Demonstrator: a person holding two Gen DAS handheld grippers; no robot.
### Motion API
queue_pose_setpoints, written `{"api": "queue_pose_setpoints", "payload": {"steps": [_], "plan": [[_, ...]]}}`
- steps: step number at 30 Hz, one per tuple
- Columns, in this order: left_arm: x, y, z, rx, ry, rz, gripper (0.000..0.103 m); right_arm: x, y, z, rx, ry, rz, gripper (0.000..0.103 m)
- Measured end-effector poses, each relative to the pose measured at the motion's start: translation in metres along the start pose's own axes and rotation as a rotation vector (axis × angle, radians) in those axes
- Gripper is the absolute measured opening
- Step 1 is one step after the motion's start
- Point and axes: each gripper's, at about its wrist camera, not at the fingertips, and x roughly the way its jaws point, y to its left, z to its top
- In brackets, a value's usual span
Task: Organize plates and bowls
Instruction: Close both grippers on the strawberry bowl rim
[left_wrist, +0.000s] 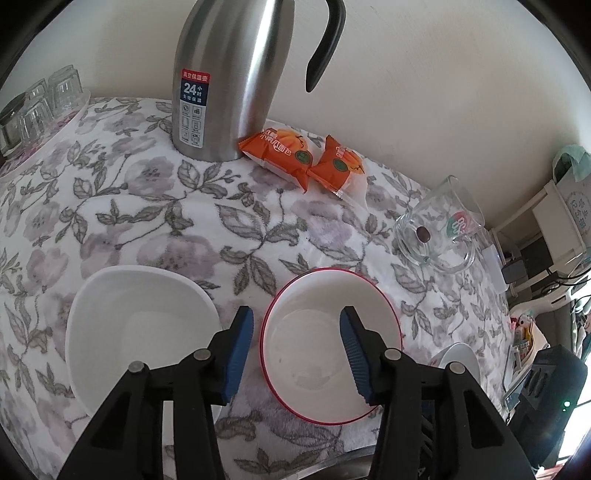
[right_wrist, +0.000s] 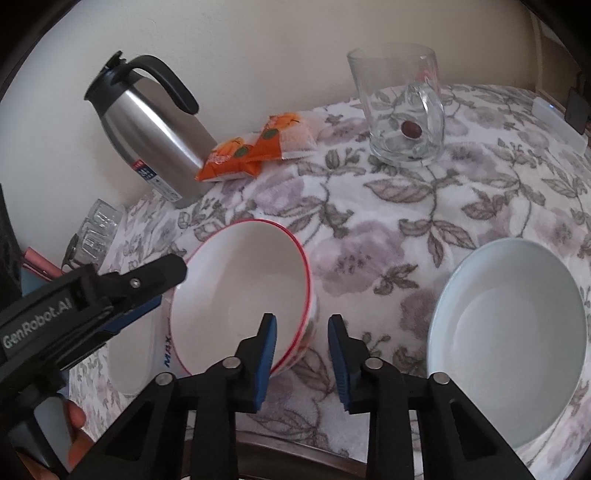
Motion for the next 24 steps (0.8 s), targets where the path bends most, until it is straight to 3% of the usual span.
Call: {"api": "queue_pose_setpoints", "payload": {"steps": [10, 21, 24], "plan": [[0.009, -0.002, -0.004, 0.014, 0.020, 0.013, 0.042, -0.002, -0.002, -0.001, 0.002, 0.009, -0.017, 0.027], [0.019, -0.007, -0.008, 0.054, 0.026, 0.069, 0.023, -0.001, -0.011, -0.001, 0.019, 0.013, -0.004, 0.027], [0.020, -0.007, -0.008, 0.057, 0.025, 0.074, 0.022, -0.002, -0.011, -0.001, 0.022, 0.013, 0.002, 0.027]]}}
